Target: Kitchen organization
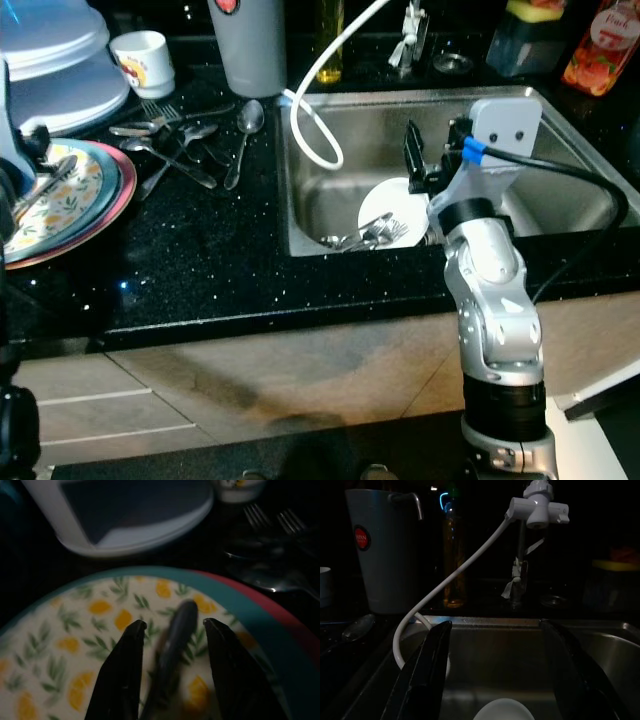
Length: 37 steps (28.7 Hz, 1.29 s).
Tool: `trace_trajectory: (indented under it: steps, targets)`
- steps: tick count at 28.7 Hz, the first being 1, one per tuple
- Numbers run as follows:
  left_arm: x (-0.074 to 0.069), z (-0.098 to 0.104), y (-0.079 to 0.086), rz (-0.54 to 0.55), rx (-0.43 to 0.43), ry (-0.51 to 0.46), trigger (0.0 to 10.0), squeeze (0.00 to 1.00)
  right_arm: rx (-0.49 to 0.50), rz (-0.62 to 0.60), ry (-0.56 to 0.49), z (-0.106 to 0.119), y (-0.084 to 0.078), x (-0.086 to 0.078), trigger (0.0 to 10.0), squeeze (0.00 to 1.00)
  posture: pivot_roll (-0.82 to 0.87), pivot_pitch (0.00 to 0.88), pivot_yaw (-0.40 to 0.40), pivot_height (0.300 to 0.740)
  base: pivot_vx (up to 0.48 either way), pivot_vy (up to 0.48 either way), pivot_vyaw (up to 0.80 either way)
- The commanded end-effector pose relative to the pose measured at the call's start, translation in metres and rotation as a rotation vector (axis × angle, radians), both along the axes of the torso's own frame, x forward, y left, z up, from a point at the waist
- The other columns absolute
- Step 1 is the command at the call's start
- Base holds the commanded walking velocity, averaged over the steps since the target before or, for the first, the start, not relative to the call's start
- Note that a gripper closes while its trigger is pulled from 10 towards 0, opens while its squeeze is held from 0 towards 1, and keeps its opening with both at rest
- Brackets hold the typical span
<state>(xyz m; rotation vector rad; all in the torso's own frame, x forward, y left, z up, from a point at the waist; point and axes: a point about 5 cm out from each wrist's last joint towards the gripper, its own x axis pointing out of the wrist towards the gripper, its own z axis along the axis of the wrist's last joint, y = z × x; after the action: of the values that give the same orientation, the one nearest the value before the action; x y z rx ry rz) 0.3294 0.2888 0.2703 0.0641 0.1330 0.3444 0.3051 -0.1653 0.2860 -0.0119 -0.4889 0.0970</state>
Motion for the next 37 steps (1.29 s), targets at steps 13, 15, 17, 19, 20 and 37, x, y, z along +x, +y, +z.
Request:
trace_trajectory:
  steps: [13,15,17,19,20,37]
  targets:
    - [-0.019,-0.008,0.065,0.553,-0.224,-0.229,10.0,0.0,0.004,0.013,-0.005,-0.004,0.001,0.006,10.0,0.0,0.09,0.067,0.006,0.74,0.0,0.0,0.0]
    - [-0.019,-0.008,0.065,0.553,-0.224,-0.229,10.0,0.0,0.004,0.013,-0.005,-0.004,0.001,0.006,10.0,0.0,0.09,0.067,0.006,0.74,0.0,0.0,0.0]
    - [-0.007,-0.005,0.047,0.421,-0.144,-0.236,10.0,0.0,0.009,0.007,-0.005,-0.005,0.0,0.007,10.0,0.0,0.08,0.065,0.007,0.74,0.0,0.0,0.0]
    - [0.004,0.012,0.005,0.158,0.159,-0.34,10.0,0.0,0.029,-0.01,-0.001,-0.007,-0.003,0.008,10.0,0.0,0.08,0.065,0.007,0.74,0.0,0.0,0.0]
    - [0.004,0.012,0.005,0.158,0.159,-0.34,10.0,0.0,0.029,-0.01,-0.001,-0.007,-0.003,0.008,10.0,0.0,0.08,0.065,0.007,0.74,0.0,0.0,0.0]
    - [-0.004,0.009,-0.145,-0.594,0.158,-0.567,10.0,0.0,0.076,-0.176,0.043,-0.029,-0.019,0.006,10.0,0.0,0.05,0.063,0.011,0.74,0.0,0.0,0.0]
